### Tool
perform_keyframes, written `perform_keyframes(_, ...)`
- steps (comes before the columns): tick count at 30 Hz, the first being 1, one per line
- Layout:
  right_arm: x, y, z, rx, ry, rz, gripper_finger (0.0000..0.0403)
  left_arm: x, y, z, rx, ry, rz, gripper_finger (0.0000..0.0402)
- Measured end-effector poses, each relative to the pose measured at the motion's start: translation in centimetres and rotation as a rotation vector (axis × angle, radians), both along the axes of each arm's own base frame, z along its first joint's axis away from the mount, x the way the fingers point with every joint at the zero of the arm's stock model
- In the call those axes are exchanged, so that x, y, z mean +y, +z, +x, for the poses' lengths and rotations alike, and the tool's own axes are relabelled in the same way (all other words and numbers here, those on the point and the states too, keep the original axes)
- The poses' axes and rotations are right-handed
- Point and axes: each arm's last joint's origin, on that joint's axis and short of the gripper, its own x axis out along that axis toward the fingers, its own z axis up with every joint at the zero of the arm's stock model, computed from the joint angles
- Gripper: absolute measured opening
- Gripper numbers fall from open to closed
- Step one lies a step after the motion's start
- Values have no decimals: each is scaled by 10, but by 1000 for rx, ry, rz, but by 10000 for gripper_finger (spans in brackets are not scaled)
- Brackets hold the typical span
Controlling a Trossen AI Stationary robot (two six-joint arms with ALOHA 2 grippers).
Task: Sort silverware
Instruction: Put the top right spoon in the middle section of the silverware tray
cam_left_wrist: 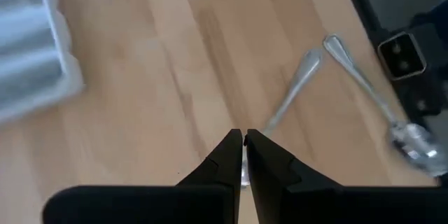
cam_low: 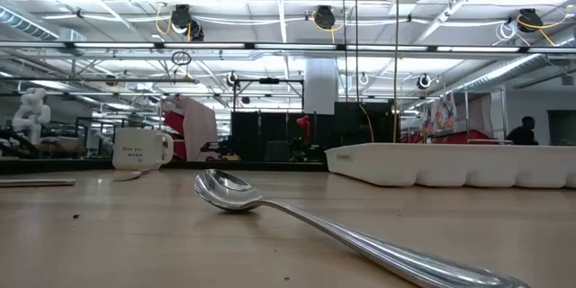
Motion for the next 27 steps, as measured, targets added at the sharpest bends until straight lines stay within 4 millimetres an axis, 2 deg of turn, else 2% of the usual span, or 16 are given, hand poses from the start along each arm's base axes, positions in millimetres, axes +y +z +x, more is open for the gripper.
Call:
perform_keyframes(3,15,0,6,-203,-61,-13,201,2,-2,-3,68,142,-70,31)
perform_keyframes(6,17,-1,34,-417,-211,7,201,1,5,-15,107,278,-95,30)
perform_keyframes(8,10,-5,55,-491,-336,17,201,-7,18,-27,56,344,-79,31)
perform_keyframes(13,-8,-32,104,-528,-531,45,201,-29,48,-67,-38,546,-127,31)
perform_keyframes(17,-7,-54,141,-558,-464,234,201,-48,70,-104,-129,683,-223,31)
perform_keyframes(21,-7,-66,159,-570,-431,348,201,-65,82,-132,-198,755,-316,31)
perform_keyframes(27,-39,-76,173,-587,-715,200,201,-86,83,-158,-221,784,-360,31)
